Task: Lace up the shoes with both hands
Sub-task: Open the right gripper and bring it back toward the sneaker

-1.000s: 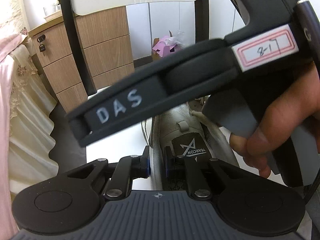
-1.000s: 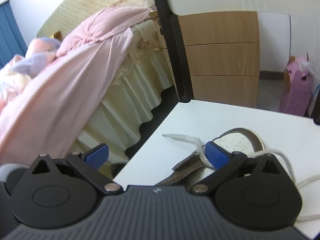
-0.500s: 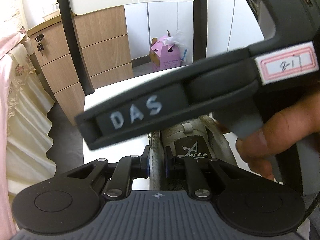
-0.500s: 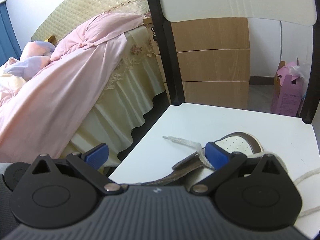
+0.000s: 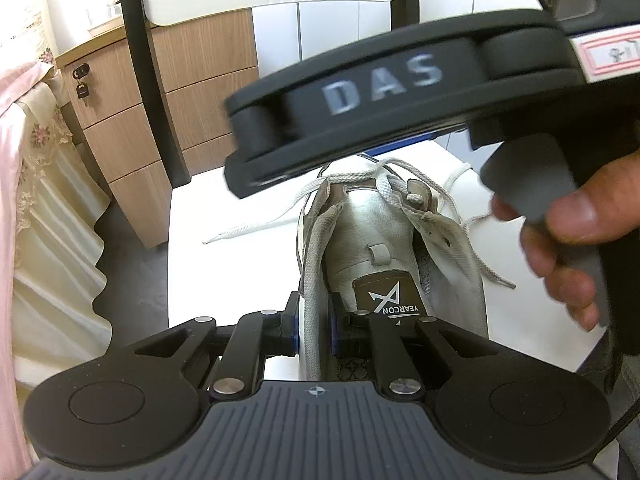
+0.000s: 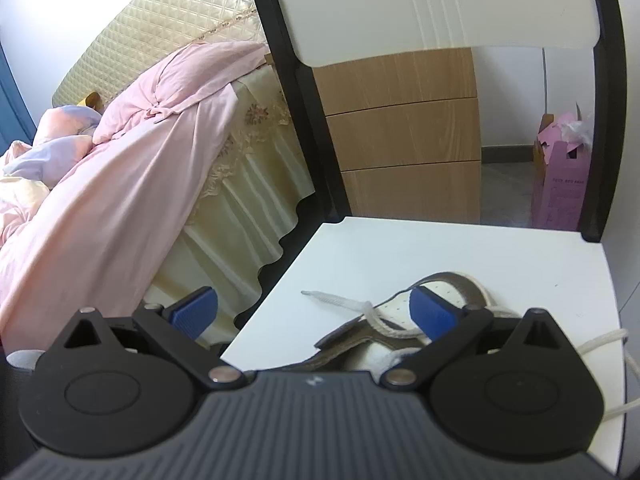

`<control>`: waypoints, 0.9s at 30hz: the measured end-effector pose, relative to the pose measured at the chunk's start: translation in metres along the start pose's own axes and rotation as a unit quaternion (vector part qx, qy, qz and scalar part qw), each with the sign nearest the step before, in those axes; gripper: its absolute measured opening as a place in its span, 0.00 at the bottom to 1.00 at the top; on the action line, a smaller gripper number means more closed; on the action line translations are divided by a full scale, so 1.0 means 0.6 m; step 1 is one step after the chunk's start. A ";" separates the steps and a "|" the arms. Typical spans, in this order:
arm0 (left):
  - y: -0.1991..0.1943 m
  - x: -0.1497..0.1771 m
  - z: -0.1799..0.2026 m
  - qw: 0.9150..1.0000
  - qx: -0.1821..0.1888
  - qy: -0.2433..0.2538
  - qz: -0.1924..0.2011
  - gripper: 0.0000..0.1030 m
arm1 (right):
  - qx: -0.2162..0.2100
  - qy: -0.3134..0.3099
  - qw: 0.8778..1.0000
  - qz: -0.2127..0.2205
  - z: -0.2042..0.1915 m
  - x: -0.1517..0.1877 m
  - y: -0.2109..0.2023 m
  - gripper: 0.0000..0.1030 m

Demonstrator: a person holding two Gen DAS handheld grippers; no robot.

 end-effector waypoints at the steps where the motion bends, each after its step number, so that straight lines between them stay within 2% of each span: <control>1: 0.000 0.000 -0.001 1.000 0.001 -0.001 0.000 0.16 | 0.002 -0.006 1.000 0.000 0.001 -0.001 -0.003 1.00; 7: -0.004 -0.001 -0.005 1.000 0.007 -0.008 0.006 0.16 | 0.016 -0.063 0.998 0.010 -0.003 -0.014 -0.024 1.00; 15: -0.008 -0.005 -0.004 1.000 0.012 -0.003 0.024 0.16 | 0.007 -0.130 0.991 0.006 -0.011 -0.050 -0.027 1.00; 16: -0.007 -0.005 -0.004 1.000 0.012 -0.008 0.026 0.16 | 0.003 -0.142 0.990 0.003 -0.015 -0.056 -0.023 1.00; 17: -0.006 -0.005 -0.004 0.999 0.013 -0.013 0.029 0.10 | -0.005 -0.154 0.988 -0.005 -0.019 -0.062 -0.018 1.00; 21: -0.008 -0.005 -0.015 0.998 -0.001 -0.050 0.034 0.08 | -0.023 -0.196 0.980 -0.025 -0.035 -0.092 0.012 0.99; 24: -0.014 -0.002 -0.020 0.997 -0.015 -0.066 0.029 0.08 | -0.024 -0.233 0.971 -0.056 -0.052 -0.115 0.047 0.87; 26: -0.017 0.000 -0.020 0.997 -0.023 -0.070 0.026 0.08 | -0.035 -0.257 0.962 -0.088 -0.068 -0.124 0.073 0.69; 27: -0.017 0.000 -0.020 0.997 -0.022 -0.069 0.024 0.08 | -0.040 -0.272 0.955 -0.110 -0.078 -0.124 0.088 0.67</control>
Point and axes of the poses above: each gripper's, at about its wrist camera, not at the fingertips, and y roughly the way its jaws point, z to its right, x to its underside, the point moved 5 cm from there along y, roughly the way its jaws point, and after that the axes turned 6 degrees about x, right-handed, at the moved point
